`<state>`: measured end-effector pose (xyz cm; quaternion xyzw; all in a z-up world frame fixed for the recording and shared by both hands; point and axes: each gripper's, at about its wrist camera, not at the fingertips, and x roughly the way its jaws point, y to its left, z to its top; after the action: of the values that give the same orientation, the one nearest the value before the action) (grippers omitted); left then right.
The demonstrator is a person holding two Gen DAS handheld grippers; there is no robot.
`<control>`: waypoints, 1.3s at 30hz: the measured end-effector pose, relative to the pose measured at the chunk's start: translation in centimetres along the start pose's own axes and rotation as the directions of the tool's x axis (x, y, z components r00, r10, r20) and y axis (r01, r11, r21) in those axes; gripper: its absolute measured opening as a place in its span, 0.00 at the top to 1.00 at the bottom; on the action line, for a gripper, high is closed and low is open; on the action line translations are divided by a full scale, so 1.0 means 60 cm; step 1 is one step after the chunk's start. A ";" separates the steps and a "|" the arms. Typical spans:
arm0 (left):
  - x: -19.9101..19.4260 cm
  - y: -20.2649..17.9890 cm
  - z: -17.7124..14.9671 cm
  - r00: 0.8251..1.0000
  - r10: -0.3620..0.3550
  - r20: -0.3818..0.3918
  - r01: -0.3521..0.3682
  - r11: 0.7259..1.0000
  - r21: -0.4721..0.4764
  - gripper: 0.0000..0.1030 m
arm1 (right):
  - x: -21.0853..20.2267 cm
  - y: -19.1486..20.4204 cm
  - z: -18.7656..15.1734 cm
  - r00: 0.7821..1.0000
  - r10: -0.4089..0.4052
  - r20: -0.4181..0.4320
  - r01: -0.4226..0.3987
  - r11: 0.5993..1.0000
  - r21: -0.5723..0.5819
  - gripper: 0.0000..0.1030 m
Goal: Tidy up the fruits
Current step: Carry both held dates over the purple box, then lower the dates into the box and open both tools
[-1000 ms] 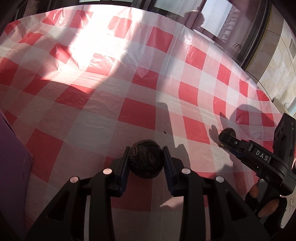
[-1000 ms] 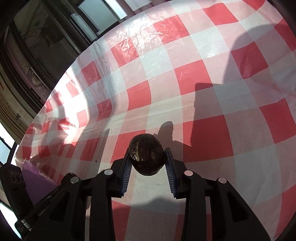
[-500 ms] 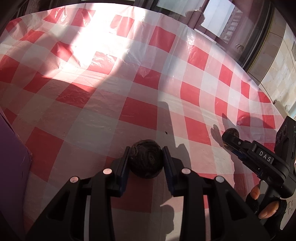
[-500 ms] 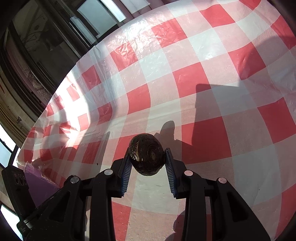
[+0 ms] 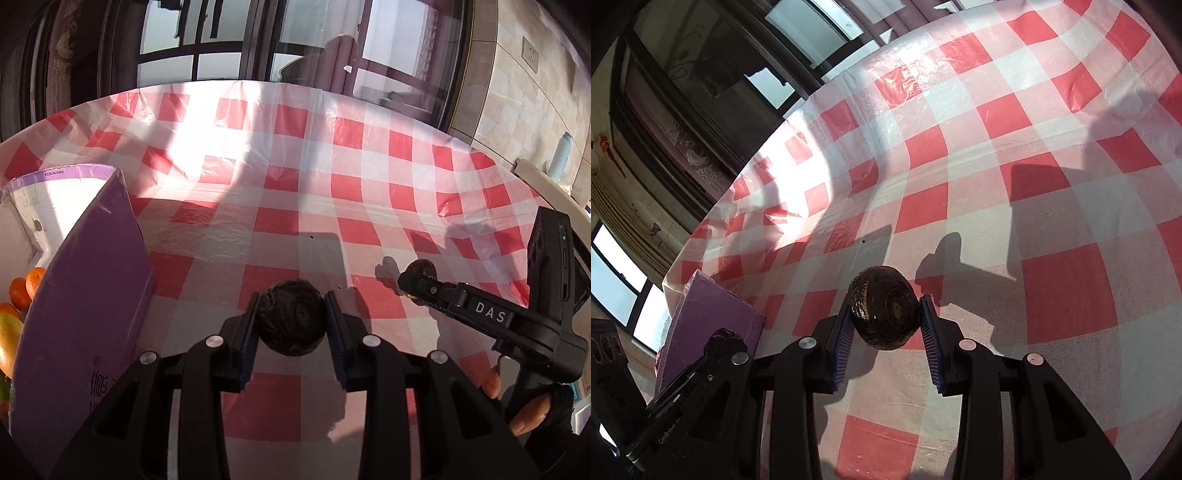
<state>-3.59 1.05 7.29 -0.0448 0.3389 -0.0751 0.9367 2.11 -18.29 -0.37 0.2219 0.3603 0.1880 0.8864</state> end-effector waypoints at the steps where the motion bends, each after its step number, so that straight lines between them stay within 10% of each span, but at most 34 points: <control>1: -0.027 0.004 0.004 0.999 0.005 0.033 -0.006 1.000 0.010 0.67 | -0.003 0.014 -0.008 1.000 0.005 -0.003 -0.006 1.000 -0.013 0.66; 11: -0.252 0.107 0.056 0.958 0.084 0.274 -0.078 0.996 -0.033 0.67 | -0.038 0.221 -0.046 0.995 0.100 -0.021 -0.102 0.965 -0.241 0.66; 21: -0.306 0.264 0.097 0.917 0.286 0.277 -0.269 0.958 -0.097 0.67 | -0.051 0.406 -0.086 0.972 0.224 -0.074 -0.234 0.865 -0.443 0.66; 30: -0.148 0.387 0.128 0.951 0.292 -0.097 -0.294 0.956 -0.004 0.67 | 0.007 0.509 -0.131 0.966 0.163 -0.200 -0.250 0.784 -0.568 0.66; 34: -0.058 0.425 0.129 0.925 0.276 -0.263 -0.279 0.960 0.026 0.67 | 0.068 0.557 -0.137 0.965 -0.018 -0.261 -0.171 0.710 -0.683 0.66; 39: 0.032 0.474 0.127 0.887 0.215 -0.409 -0.256 0.965 -0.047 0.67 | 0.182 0.574 -0.147 0.894 -0.294 -0.338 -0.112 0.585 -0.804 0.66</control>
<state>5.89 28.99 8.06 -0.0337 0.5296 0.0488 0.8462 -2.91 18.01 6.10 -0.2711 0.4355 0.3278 0.7933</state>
